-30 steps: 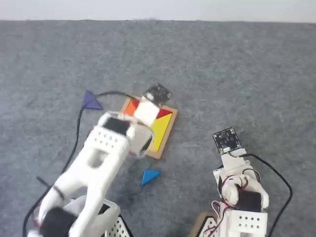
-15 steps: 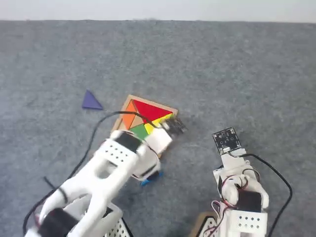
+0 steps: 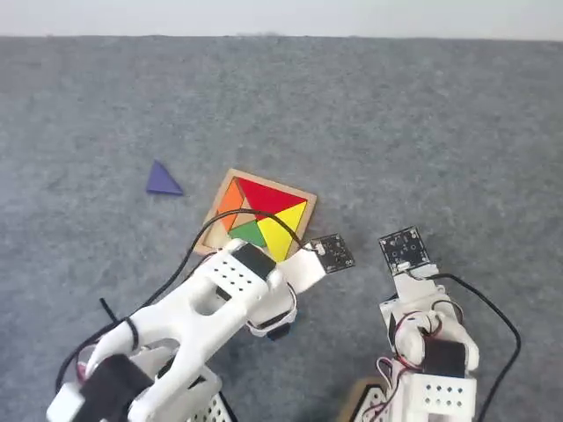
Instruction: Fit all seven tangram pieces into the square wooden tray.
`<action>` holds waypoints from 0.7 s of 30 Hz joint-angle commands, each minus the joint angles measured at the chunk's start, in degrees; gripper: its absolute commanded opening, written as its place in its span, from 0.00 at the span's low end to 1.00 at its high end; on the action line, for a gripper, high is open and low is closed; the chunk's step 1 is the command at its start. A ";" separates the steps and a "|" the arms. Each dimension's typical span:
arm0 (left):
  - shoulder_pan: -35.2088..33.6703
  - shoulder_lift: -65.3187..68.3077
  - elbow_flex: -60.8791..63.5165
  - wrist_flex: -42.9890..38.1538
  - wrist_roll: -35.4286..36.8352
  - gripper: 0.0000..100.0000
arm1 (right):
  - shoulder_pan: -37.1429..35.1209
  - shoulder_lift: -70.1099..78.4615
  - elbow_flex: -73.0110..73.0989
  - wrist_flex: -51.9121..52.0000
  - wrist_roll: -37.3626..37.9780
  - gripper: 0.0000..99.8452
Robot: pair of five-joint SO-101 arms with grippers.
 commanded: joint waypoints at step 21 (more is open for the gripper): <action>-16.53 -0.44 -5.58 -2.20 -0.44 0.20 | -0.22 -0.92 0.97 0.13 0.44 0.01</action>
